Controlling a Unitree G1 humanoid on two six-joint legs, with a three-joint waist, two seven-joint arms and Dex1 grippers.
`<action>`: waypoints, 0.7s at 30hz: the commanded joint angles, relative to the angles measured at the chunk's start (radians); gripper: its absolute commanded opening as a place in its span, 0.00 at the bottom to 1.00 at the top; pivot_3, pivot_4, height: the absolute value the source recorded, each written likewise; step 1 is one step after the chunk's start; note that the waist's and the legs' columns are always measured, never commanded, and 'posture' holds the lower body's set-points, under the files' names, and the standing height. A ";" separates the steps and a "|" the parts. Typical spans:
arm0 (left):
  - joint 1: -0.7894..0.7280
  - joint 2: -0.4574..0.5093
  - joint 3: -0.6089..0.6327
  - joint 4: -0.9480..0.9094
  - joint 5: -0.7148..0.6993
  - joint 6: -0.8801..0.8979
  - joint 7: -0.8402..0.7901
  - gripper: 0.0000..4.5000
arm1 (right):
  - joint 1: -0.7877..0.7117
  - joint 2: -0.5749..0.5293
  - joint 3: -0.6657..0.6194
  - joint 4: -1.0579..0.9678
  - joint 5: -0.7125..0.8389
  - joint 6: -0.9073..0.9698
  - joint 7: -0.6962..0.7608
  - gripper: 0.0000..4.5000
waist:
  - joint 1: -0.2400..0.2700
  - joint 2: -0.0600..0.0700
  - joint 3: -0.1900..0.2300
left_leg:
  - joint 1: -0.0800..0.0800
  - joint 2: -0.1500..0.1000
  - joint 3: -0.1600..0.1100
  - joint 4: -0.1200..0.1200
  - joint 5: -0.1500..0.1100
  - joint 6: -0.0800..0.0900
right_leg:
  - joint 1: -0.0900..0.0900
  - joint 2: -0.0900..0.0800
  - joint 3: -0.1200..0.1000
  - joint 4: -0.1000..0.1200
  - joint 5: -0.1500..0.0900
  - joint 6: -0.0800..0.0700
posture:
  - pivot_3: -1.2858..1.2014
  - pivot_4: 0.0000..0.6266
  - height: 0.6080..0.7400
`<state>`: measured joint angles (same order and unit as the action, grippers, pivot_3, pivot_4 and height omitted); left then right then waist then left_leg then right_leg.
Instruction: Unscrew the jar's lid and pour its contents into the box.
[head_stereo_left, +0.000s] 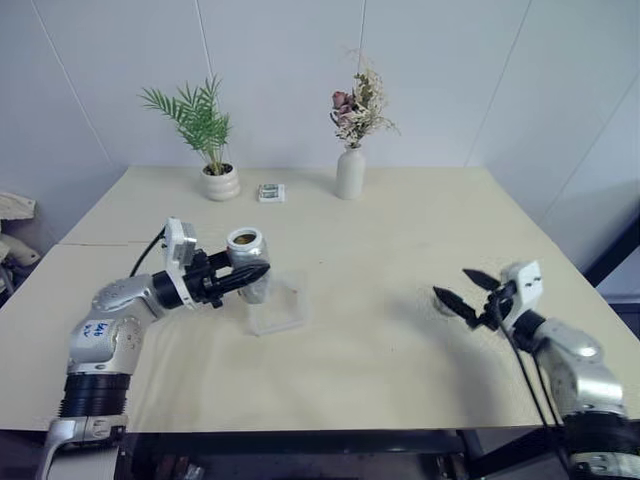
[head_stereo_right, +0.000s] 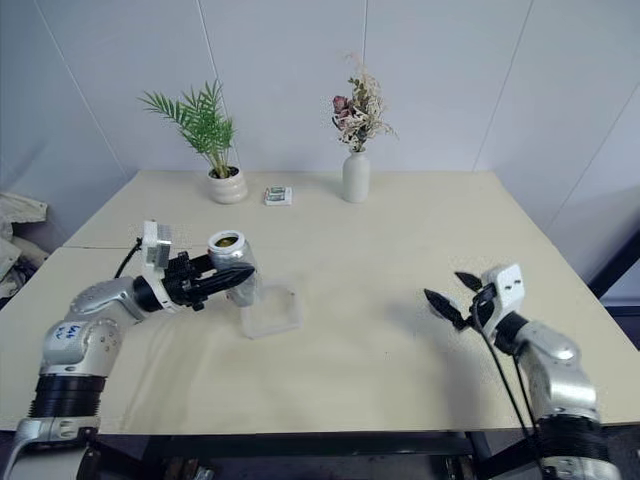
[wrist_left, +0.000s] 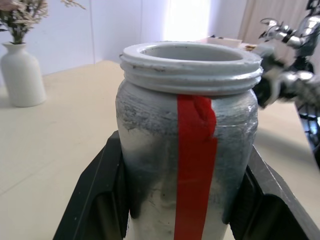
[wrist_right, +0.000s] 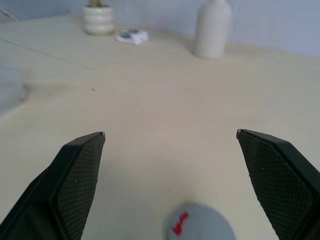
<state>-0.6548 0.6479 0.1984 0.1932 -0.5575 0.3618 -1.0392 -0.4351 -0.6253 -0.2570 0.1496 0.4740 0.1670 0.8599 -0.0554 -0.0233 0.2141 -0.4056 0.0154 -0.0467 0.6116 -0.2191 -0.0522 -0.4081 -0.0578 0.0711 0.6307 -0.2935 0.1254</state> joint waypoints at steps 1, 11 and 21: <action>-0.061 0.058 0.000 0.063 0.094 -0.049 0.049 0.44 | 0.011 -0.099 -0.038 -0.198 0.109 0.080 0.108 0.99 | 0.003 0.000 0.000 | 0.000 0.000 0.000 0.000 0.000 0.000 | 0.000 0.000 0.000 0.000 0.000 0.000 | 0.52 0.24 1.00; -0.192 0.055 0.044 0.225 0.109 -0.107 0.062 0.44 | 0.116 -0.329 -0.137 -0.483 0.254 0.235 0.249 0.99 | 0.026 -0.001 0.000 | -0.001 0.000 0.001 0.000 -0.001 0.000 | 0.000 -0.001 0.000 -0.003 0.000 0.000 | 0.52 0.24 1.00; -0.201 0.039 -0.057 0.347 0.218 -0.222 -0.022 0.44 | 0.096 -0.299 -0.098 -0.531 0.266 0.246 0.204 0.99 | 0.027 -0.001 0.000 | -0.001 0.000 0.001 0.002 -0.001 0.000 | 0.000 -0.001 0.001 -0.002 0.000 0.001 | 0.52 0.24 1.00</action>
<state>-0.8277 0.6756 0.1692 0.5358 -0.3880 0.2213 -1.0395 -0.3152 -0.9320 -0.3555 -0.3512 0.7161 0.4188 1.0697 -0.0288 -0.0243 0.2141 -0.4065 0.0149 -0.0453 0.6131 -0.2200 -0.0518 -0.4079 -0.0585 0.0717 0.6284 -0.2931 0.1259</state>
